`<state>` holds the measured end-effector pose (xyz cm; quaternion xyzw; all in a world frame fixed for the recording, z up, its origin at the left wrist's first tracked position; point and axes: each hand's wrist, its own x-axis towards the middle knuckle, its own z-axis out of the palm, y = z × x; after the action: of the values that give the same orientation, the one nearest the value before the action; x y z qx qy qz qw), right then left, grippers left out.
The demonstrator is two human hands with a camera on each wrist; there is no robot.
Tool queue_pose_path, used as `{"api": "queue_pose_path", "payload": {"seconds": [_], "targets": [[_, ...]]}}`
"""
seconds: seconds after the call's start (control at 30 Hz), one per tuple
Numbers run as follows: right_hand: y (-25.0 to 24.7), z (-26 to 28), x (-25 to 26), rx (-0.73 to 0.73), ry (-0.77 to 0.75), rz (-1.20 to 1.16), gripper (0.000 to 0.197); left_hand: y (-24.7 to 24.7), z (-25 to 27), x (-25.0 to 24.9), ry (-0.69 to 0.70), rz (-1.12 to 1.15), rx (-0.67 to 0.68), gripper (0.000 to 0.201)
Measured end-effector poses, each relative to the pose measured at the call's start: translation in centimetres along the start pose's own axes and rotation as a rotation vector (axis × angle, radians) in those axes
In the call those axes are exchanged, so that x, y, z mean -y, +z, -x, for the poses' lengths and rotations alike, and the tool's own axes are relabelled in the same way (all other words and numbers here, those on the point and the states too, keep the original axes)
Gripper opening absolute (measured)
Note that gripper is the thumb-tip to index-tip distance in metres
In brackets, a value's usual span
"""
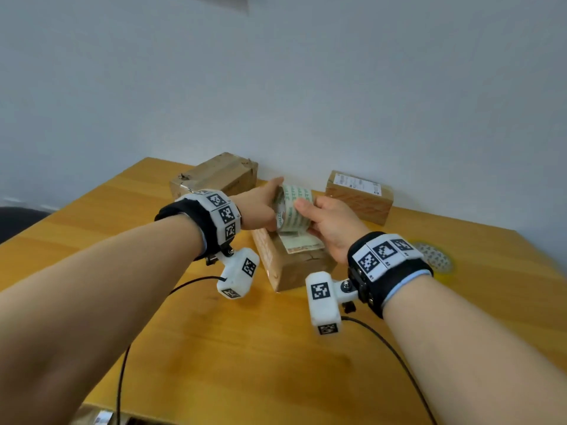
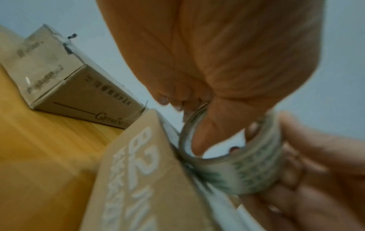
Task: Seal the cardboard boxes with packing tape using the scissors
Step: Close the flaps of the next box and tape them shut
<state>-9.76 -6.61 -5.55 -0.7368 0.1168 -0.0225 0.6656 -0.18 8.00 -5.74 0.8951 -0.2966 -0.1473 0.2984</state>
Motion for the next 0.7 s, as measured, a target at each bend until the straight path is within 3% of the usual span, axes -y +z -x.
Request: {"api": "queue_pose_path", "payload": {"seconds": [0.07, 0.17, 0.37, 0.7], "targets": [[0.2, -0.2, -0.3, 0.003, 0.012, 0.030, 0.027, 0.3, 0.0, 0.5, -0.048, 0.061, 0.087, 0.118], [0.2, -0.4, -0.2, -0.008, 0.010, 0.061, 0.030, 1.0, -0.3, 1.1, -0.115, 0.071, 0.108, 0.128], [-0.2, 0.3, 1.3, -0.092, 0.020, 0.075, 0.033, 0.8, -0.7, 0.8, -0.167, -0.017, 0.140, 0.106], [-2.5, 4.1, 0.7, -0.108, 0.097, 0.194, 0.034, 0.7, 0.7, -2.9, -0.167, -0.481, 0.270, 0.081]]}}
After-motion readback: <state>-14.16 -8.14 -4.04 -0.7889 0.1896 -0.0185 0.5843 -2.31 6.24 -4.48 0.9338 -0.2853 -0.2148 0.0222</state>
